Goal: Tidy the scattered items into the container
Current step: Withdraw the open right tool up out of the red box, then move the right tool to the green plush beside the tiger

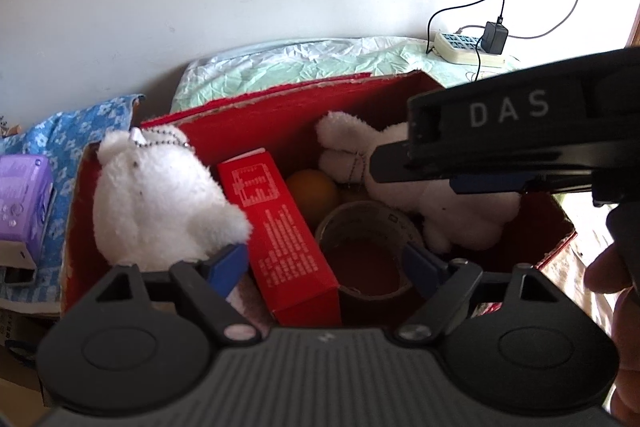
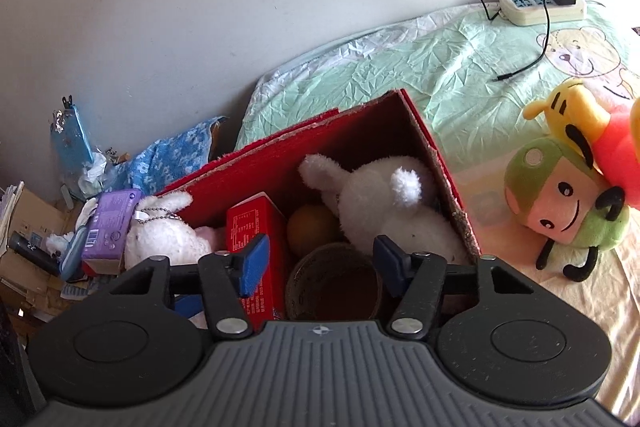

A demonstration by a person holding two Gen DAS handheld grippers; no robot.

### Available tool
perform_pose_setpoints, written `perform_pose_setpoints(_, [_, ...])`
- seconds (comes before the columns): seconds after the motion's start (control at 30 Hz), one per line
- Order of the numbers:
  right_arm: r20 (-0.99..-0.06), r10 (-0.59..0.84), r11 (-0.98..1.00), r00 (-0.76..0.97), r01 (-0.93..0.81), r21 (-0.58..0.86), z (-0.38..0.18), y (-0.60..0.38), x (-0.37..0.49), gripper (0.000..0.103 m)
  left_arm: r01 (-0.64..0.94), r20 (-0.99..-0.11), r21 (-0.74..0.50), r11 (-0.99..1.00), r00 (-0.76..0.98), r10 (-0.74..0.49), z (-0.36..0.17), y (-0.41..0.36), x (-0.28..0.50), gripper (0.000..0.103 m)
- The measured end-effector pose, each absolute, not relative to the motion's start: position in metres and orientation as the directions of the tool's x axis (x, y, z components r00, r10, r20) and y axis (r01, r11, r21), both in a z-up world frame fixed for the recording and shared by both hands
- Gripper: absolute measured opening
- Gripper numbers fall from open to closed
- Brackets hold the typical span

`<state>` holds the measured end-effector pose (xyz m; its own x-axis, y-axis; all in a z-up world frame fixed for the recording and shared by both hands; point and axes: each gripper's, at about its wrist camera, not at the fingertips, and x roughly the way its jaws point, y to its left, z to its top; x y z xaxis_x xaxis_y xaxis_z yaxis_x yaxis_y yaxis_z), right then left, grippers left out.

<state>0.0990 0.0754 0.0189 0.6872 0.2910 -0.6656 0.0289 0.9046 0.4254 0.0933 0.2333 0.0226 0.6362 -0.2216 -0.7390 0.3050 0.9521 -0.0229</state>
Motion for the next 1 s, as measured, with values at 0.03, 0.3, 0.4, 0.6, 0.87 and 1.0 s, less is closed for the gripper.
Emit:
perform_pose_setpoints(0.03, [-0.645, 0.297, 0.901, 0.704, 0.018, 0.434, 0.022, 0.072, 0.094, 0.06, 0.306, -0.738, -0.026, 0.952, 0.636, -0.224, 0.023, 0.232, 0.093, 0.083])
perform_pose_setpoints(0.3, [-0.549, 0.264, 0.889, 0.793, 0.022, 0.458, 0.033, 0.018, 0.061, 0.059, 0.306, -0.723, -0.018, 0.952, 0.654, -0.224, 0.034, 0.215, 0.084, 0.067])
perform_pose_setpoints(0.4, [-0.561, 0.204, 0.903, 0.803, 0.067, 0.424, 0.03, -0.008, 0.053, 0.059, 0.325, -0.702, -0.025, 0.945, 0.668, -0.248, 0.045, 0.203, 0.076, 0.067])
perform_pose_setpoints(0.6, [-0.626, 0.156, 0.899, 0.764, 0.152, 0.41, 0.007, -0.059, 0.05, 0.059, 0.458, -0.643, -0.085, 0.885, 0.653, -0.4, 0.064, 0.155, 0.051, 0.074])
perform_pose_setpoints(0.87, [-0.668, 0.134, 0.911, 0.732, 0.175, 0.374, -0.029, -0.104, 0.067, 0.058, 0.605, -0.669, -0.048, 0.795, 0.571, -0.475, 0.045, 0.07, 0.023, 0.077])
perform_pose_setpoints(1.0, [-0.681, 0.125, 0.913, 0.722, 0.186, 0.364, -0.043, -0.12, 0.077, 0.059, 0.591, -0.709, -0.084, 0.802, 0.53, -0.465, 0.027, 0.051, 0.031, 0.077])
